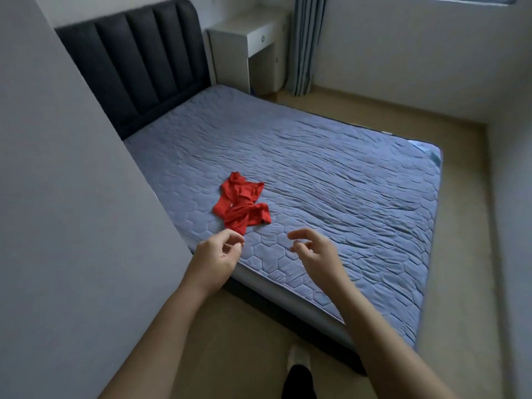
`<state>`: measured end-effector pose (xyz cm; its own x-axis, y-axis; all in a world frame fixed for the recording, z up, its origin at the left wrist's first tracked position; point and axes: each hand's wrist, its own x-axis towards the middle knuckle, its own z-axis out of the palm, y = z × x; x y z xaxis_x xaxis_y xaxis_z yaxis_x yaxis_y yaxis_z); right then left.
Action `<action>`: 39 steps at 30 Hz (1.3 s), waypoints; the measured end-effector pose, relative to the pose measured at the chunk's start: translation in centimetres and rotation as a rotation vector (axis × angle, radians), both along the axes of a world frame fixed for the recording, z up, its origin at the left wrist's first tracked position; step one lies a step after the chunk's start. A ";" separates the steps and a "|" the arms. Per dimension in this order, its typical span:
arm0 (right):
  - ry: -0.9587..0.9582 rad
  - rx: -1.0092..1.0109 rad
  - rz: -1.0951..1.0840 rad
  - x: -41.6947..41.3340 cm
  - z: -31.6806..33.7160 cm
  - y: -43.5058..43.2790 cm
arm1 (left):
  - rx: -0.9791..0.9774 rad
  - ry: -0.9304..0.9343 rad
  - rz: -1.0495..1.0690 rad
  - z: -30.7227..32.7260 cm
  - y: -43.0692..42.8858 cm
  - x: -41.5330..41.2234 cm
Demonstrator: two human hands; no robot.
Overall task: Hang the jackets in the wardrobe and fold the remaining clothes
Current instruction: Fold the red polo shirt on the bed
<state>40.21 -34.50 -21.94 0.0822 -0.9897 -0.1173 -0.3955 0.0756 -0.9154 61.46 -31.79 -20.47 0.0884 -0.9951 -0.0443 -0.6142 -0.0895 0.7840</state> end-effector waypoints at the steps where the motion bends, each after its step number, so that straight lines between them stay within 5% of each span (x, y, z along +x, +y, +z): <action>1: -0.002 0.025 -0.008 0.0 -1.2 -2.5 | 0.031 -0.009 0.017 -1.2 -2.1 0.1; 8: 0.123 0.234 0.068 2.6 -10.2 -19.8 | 0.251 0.129 0.204 -9.2 -18.7 2.1; 13: 0.351 0.404 0.164 4.8 -22.3 -30.1 | 0.476 0.145 0.307 -22.2 -29.5 6.0; 21: 0.609 0.525 0.303 10.0 -42.9 -43.4 | 0.547 -0.064 0.358 -45.0 -42.3 11.9; 26: 0.587 0.359 0.355 15.0 -51.4 -49.3 | 0.471 -0.409 0.113 -53.1 -47.2 13.1; 28: 0.688 0.308 0.431 16.4 -52.9 -51.0 | 0.349 -0.413 0.042 -54.3 -47.8 13.1; 32: 0.894 0.218 0.508 16.0 -52.7 -50.0 | 0.059 -0.084 0.033 -51.8 -47.6 12.8; 37: 0.818 0.166 0.489 11.8 -46.0 -45.4 | 0.046 -0.068 -0.251 -42.3 -47.2 10.5; 39: 0.596 0.117 0.312 9.7 -42.1 -44.9 | -0.049 -0.138 -0.269 -38.1 -47.5 8.9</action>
<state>49.92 -79.42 -64.03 0.2494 -0.9085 -0.3354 -0.8491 -0.0386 -0.5268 70.35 -79.32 -58.57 -0.1770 -0.9842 -0.0012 -0.7119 0.1272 0.6907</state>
